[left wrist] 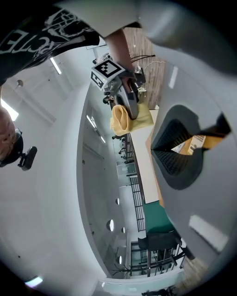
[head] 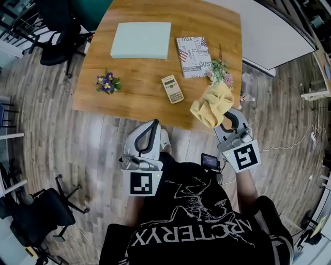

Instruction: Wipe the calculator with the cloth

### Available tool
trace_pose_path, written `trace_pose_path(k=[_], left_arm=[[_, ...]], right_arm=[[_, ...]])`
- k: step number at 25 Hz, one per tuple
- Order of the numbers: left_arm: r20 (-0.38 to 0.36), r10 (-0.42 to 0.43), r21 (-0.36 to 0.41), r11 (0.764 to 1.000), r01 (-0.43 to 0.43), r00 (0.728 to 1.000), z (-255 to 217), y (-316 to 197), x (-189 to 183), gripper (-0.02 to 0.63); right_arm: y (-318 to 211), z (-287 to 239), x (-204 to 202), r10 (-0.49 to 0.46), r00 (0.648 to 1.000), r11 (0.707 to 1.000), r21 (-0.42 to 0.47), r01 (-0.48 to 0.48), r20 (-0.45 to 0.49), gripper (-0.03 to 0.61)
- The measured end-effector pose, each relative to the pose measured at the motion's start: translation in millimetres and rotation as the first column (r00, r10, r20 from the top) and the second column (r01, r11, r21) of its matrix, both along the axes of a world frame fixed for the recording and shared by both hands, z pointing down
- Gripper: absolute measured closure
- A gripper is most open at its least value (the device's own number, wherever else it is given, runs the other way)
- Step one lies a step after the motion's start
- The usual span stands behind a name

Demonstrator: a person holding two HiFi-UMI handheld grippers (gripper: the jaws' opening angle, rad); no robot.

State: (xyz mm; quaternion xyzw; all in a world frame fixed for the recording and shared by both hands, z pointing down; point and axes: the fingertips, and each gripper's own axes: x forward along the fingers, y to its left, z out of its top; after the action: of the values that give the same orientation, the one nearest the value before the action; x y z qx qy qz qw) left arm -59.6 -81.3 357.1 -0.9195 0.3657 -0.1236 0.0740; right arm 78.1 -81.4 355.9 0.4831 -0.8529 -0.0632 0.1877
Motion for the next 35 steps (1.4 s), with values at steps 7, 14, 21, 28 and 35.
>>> trace_pose_path(k=[7, 14, 21, 28, 35], left_arm=[[0.001, -0.035, -0.028, 0.999, 0.035, 0.999, -2, -69, 0, 0.604], [0.058, -0.197, -0.072, 0.977, 0.201, 0.979, 5, -61, -11, 0.603], [0.133, -0.362, -0.093, 0.922, 0.375, 0.923, 12, -9, -24, 0.603], [0.140, -0.443, -0.104, 0.883, 0.458, 0.886, 14, 24, -31, 0.603], [0.131, -0.442, -0.130, 0.880, 0.457, 0.887, 18, 27, -32, 0.603]], right_arm=[[-85, -7, 2, -0.033, 0.999, 0.999, 0.005, 0.034, -0.043, 0.522], [-154, 60, -18, -0.208, 0.969, 0.971, -0.150, 0.187, -0.136, 0.522], [-206, 226, -57, -0.523, 0.694, 0.847, -0.397, 0.354, -0.495, 0.522], [-215, 324, -65, -0.622, 0.395, 0.782, -0.516, 0.349, -0.676, 0.522], [-196, 350, -59, -0.648, 0.302, 0.758, -0.553, 0.346, -0.699, 0.522]])
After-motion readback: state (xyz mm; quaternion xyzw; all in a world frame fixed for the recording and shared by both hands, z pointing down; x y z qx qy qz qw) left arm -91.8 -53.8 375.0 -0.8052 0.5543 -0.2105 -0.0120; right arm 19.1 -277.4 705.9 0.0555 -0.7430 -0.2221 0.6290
